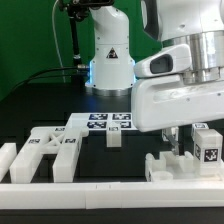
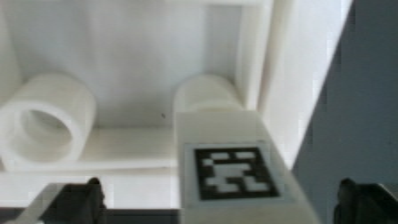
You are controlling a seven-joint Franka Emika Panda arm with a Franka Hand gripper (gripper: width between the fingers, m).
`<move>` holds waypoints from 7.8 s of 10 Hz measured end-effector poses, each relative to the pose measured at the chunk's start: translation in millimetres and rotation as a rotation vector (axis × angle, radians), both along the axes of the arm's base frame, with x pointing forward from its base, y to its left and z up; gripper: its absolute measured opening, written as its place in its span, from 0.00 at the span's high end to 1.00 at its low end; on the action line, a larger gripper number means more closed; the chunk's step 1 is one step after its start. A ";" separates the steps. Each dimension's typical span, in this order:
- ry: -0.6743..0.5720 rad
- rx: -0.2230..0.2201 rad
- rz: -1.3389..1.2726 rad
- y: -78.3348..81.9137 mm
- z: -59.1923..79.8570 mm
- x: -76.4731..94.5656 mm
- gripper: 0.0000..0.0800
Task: Assemble chair
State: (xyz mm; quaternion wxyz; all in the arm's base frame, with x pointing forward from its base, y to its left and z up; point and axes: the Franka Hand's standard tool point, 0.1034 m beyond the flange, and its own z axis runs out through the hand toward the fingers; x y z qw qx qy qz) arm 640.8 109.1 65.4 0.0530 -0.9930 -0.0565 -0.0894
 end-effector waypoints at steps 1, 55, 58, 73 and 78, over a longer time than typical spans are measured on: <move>0.127 0.002 -0.003 1.2 2.2 -6.2 0.19; 0.095 -0.026 0.072 11.7 4.4 7.6 0.37; 0.119 0.004 -0.177 10.5 4.1 7.8 0.64; 0.152 0.083 -0.619 11.2 1.0 7.2 0.19; 0.111 0.012 -0.344 9.5 2.3 9.4 0.19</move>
Offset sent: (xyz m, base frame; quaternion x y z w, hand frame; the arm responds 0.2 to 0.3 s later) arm 0.0000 0.0000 0.0000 0.0000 0.0000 0.0000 1.0000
